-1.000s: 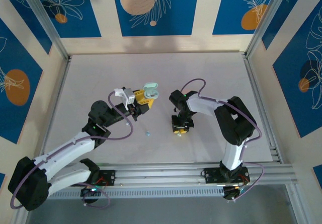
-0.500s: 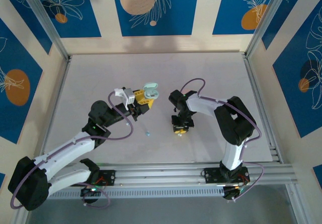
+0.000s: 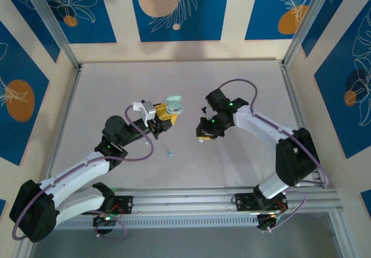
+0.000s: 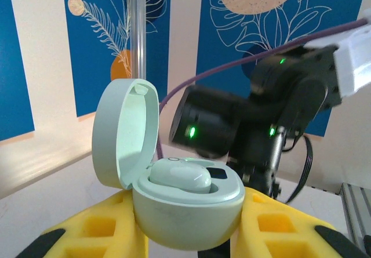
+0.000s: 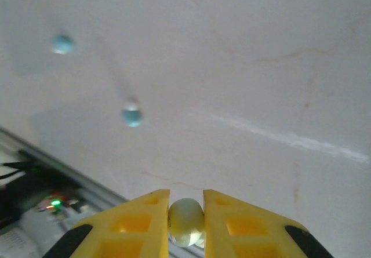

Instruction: Insert wireless bluetooth earbuds into charging case

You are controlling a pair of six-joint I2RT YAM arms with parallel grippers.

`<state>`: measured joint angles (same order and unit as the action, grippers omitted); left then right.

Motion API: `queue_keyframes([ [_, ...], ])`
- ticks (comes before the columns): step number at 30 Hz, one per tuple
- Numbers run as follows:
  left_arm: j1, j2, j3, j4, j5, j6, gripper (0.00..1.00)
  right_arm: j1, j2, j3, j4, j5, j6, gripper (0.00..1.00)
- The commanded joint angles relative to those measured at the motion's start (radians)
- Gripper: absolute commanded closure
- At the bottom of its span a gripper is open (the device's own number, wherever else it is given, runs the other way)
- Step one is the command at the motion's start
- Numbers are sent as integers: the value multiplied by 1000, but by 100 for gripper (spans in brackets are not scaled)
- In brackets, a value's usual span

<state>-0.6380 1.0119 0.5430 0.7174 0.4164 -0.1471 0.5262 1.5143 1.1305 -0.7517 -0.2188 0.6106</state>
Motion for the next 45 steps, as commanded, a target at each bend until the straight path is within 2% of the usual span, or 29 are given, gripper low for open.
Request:
queue_keyframes([
  [1, -8, 5, 5, 27, -7, 16, 73, -57, -81, 16, 57, -192, 50, 79],
  [9, -8, 26, 4, 32, 10, 9, 73, -175, -207, 41, 106, -374, 113, 79],
  [18, -20, 69, 32, -10, 69, 27, 73, -193, -268, 108, 163, -498, 168, 79],
  [30, -28, 86, 40, 10, 110, 34, 73, -126, -250, 135, 279, -530, 208, 79],
  [45, -30, 82, 48, 20, 113, 28, 73, -54, -189, 137, 310, -493, 203, 79],
])
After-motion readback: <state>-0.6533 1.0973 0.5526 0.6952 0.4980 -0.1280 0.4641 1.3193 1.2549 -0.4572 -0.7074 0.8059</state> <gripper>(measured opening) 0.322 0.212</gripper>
